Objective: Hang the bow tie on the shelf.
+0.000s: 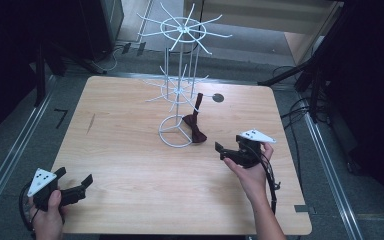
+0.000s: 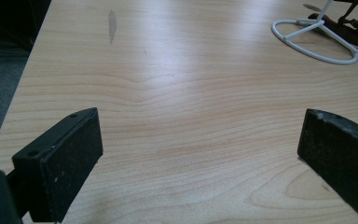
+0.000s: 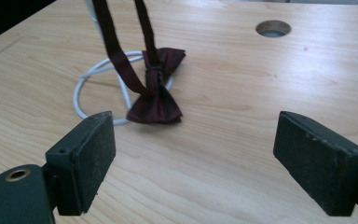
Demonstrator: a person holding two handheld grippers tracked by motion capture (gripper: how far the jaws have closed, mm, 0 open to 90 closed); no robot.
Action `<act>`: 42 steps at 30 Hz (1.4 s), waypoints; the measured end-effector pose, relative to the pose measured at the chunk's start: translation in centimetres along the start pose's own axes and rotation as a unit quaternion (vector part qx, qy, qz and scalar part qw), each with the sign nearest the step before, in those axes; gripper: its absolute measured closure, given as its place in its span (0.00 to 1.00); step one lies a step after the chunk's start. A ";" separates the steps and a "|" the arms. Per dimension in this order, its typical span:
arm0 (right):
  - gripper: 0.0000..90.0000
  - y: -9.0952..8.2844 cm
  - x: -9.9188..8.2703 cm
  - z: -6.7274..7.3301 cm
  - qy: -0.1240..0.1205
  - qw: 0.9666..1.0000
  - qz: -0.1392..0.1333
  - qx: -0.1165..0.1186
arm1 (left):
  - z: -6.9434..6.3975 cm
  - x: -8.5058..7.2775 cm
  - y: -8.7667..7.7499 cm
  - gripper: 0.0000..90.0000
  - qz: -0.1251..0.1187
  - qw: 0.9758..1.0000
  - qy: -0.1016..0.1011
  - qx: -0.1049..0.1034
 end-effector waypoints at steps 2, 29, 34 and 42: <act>0.15 -0.2 -0.2 -0.2 0.002 1.000 0.000 -0.002 | 0.0 0.0 0.0 0.00 0.000 1.000 0.001 0.000; 0.15 -5.6 -7.1 -5.5 0.042 0.998 0.017 -0.049 | 0.0 0.0 0.0 0.00 0.000 1.000 0.001 0.002; 0.15 -6.7 -8.4 -6.5 0.051 0.997 0.017 -0.059 | 0.0 0.0 0.0 0.00 -0.001 1.000 0.000 0.002; 0.15 -8.3 -9.9 -7.7 0.060 0.995 0.019 -0.071 | 0.0 0.0 0.0 0.00 0.000 1.000 0.000 0.003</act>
Point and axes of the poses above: each handheld gripper's, and its own axes: y roughly forward along the jaws, x roughly out of its top, z roughly to its left, the point moved 3 cm from there along y, roughly forward along the jaws, and after that the axes turned 5 degrees about -y, right-handed, at the moved point
